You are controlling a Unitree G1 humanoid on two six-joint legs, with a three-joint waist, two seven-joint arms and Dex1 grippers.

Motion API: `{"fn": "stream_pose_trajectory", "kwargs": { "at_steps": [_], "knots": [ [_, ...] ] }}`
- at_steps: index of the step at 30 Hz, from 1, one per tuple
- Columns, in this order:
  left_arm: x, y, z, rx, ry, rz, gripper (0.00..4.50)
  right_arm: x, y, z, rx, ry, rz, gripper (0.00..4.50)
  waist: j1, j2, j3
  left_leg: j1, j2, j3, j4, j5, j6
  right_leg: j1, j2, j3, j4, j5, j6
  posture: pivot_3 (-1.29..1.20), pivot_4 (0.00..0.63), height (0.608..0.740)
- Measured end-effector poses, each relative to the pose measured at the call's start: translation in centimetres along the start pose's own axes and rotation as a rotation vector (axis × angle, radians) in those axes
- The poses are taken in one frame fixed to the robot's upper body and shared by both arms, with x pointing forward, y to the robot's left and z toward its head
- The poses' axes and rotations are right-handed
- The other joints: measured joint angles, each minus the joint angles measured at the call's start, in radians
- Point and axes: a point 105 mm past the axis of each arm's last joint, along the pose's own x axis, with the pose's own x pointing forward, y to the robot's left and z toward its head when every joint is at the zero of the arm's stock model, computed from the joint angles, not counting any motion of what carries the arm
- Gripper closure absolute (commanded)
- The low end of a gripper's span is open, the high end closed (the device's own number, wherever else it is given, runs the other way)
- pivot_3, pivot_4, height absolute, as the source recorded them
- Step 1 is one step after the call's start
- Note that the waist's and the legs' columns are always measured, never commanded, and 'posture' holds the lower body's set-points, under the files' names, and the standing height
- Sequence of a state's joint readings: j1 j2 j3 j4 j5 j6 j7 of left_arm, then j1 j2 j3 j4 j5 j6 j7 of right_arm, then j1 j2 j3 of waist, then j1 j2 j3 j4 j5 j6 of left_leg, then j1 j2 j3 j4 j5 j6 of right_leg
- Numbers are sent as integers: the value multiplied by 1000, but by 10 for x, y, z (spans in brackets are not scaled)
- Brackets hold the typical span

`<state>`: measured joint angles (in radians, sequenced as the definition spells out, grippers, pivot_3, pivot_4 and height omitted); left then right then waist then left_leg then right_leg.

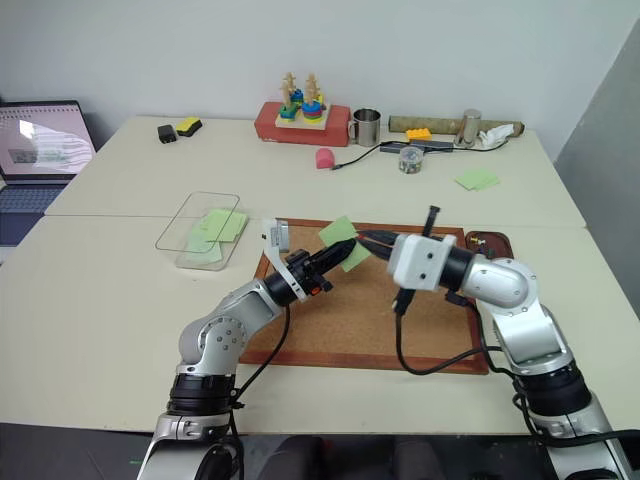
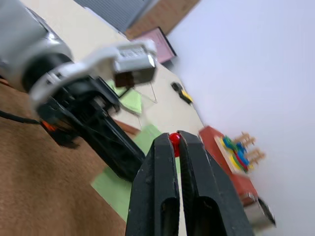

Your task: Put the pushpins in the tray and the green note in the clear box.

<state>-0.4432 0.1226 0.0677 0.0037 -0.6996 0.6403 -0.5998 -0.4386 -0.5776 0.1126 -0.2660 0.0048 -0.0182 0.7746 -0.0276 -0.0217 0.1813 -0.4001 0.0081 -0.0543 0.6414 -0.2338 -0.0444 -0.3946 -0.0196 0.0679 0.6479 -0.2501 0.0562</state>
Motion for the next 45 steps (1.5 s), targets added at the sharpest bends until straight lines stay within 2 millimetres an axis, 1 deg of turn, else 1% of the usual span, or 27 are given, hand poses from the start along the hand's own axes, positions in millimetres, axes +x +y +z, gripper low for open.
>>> {"fn": "stream_pose_trajectory", "kwargs": {
  "at_steps": [1,2,5,6,7,9,12,16,20,22,23,24,25,26,28,35,37,40,42,43,45],
  "knots": [
    [0,-3,1,14,4,-10,4456,-6,-5,-12,17,60,-28,4500,1,0,0,0,0,0,0,0,0,0,0,0,0,0,0,0,150,740],
    [-1,-6,4,35,3,-19,4456,-18,-13,-31,45,157,-71,4500,2,0,0,0,0,0,0,0,0,0,0,0,0,0,0,0,150,740],
    [-3,-13,9,75,7,-50,4456,-40,-23,-73,121,350,-161,4500,1,0,0,0,0,1,0,0,0,0,0,0,0,0,0,0,150,740],
    [-2,-19,10,93,10,-69,4456,-52,-26,-94,164,444,-211,4500,0,0,0,0,0,1,0,0,0,0,0,0,0,0,0,0,150,740],
    [-2,-24,11,108,13,-87,4456,-62,-28,-109,197,516,-242,4500,0,0,0,0,0,1,0,0,0,0,0,1,0,0,0,0,150,740],
    [-2,-29,13,130,14,-108,4456,-77,-27,-129,243,610,-272,4500,0,0,0,0,0,1,0,0,0,0,0,1,0,0,0,0,150,740],
    [0,-36,11,145,28,-136,4456,-88,-22,-145,289,678,-275,4500,-4,0,0,0,0,2,0,0,0,0,0,2,0,0,0,0,150,740],
    [1,-37,7,141,41,-143,4456,-97,-20,-164,334,743,-287,4500,-5,0,0,1,0,2,0,0,0,0,0,2,0,0,0,0,150,740],
    [0,-37,4,134,47,-141,4456,-101,-22,-174,346,772,-306,4500,-4,0,0,0,0,2,1,0,0,0,0,2,0,0,0,0,150,740],
    [1,-38,2,134,51,-143,4500,-101,-23,-180,344,784,-316,4006,-4,0,0,0,0,2,1,0,0,0,0,2,0,0,0,0,150,740],
    [1,-38,2,134,52,-145,4500,-102,-24,-183,349,789,-322,3903,-4,0,0,0,0,3,1,0,0,0,0,2,0,0,0,0,150,740],
    [1,-39,1,134,54,-146,4500,-101,-26,-185,351,789,-330,3674,-4,0,0,1,0,3,1,0,0,0,0,2,0,0,0,0,150,740],
    [1,-39,1,134,54,-148,4500,-102,-27,-186,350,790,-336,3353,-4,0,0,0,0,3,1,0,0,0,0,2,0,0,0,0,150,740],
    [1,-39,1,134,55,-147,4500,-101,-28,-186,348,789,-341,3185,-4,0,0,0,0,3,1,0,0,0,0,2,0,0,0,0,150,740],
    [1,-39,1,135,54,-147,4500,-101,-29,-188,359,788,-349,2713,-5,0,0,1,0,3,1,0,0,0,0,2,0,0,0,0,150,740],
    [1,-39,1,136,53,-145,4500,-98,-31,-188,368,770,-358,1346,-5,0,0,0,0,2,1,0,0,0,0,2,0,0,0,0,150,740],
    [1,-39,2,138,54,-144,4500,-96,-33,-185,366,755,-363,902,-5,0,0,1,0,3,1,0,0,0,0,2,0,0,0,0,150,740],
    [-2,-36,6,157,53,-129,4500,-94,-44,-173,340,719,-374,223,-5,0,0,0,0,2,1,0,0,0,0,2,0,0,0,0,150,740],
    [-6,-34,13,177,33,-107,4500,-94,-51,-164,330,693,-371,223,-5,0,0,0,0,2,1,0,0,0,0,2,0,0,0,0,150,740],
    [-10,-30,20,194,22,-89,4500,-94,-57,-157,326,671,-371,223,-5,0,0,1,0,2,1,0,0,0,0,2,0,0,0,0,150,740],
    [-18,-23,31,221,6,-49,4500,-91,-61,-140,339,609,-331,223,-5,0,0,1,0,2,1,0,0,0,1,2,0,0,0,0,150,740]
  ]
}}
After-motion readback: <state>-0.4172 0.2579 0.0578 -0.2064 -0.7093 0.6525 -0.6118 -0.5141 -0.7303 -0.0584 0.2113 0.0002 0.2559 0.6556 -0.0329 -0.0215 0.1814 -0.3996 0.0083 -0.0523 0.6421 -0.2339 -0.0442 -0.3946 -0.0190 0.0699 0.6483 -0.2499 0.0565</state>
